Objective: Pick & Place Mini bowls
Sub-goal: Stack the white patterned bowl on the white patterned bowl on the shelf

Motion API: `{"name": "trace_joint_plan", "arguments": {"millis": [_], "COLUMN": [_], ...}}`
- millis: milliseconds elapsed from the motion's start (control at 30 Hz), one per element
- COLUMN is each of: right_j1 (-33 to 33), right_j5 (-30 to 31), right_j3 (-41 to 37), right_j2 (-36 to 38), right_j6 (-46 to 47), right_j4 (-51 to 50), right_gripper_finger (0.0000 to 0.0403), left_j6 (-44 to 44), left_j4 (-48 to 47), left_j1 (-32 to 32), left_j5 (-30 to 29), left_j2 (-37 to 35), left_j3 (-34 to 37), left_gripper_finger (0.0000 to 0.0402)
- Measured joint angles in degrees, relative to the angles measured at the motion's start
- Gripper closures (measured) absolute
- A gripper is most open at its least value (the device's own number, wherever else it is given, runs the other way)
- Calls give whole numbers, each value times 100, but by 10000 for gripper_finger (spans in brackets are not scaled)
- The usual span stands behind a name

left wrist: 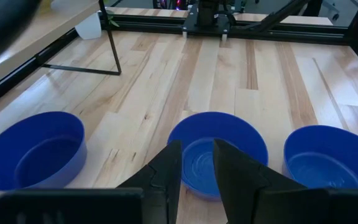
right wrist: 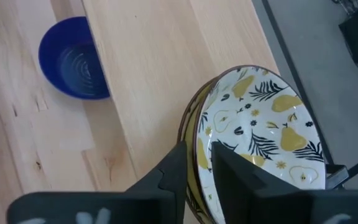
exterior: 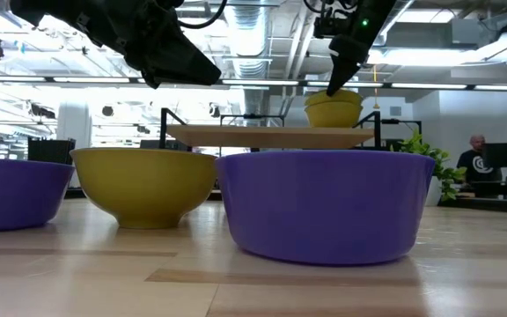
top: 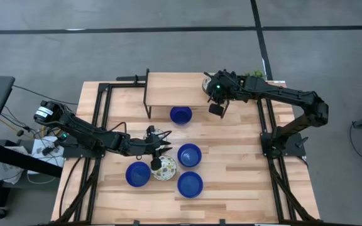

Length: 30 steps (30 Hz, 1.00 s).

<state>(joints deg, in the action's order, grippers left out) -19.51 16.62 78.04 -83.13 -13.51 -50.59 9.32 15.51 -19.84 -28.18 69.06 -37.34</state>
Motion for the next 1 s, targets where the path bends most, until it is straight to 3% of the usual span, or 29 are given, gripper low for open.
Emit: {"name": "trace_joint_plan", "arguments": {"millis": [267,633,867,1000], "right_j1": [79,79,254,402], "right_j5": [-21,4,35,673], "right_j3": [0,51,549,697], "right_j2": [0,0,4,11], "right_j6": [-1,2,14,16], "right_j4": [-19,-172,-168,-153], "right_gripper_finger": [299,218,215,229], "left_j6": [0,0,0,0], "left_j4": [0,-2,-2,-2], "left_j1": [0,0,-2,-2], "left_j5": [0,0,0,0], "left_j2": [0,0,0,0], "left_j3": [0,0,0,0], "left_gripper_finger": [311,311,311,311]}}
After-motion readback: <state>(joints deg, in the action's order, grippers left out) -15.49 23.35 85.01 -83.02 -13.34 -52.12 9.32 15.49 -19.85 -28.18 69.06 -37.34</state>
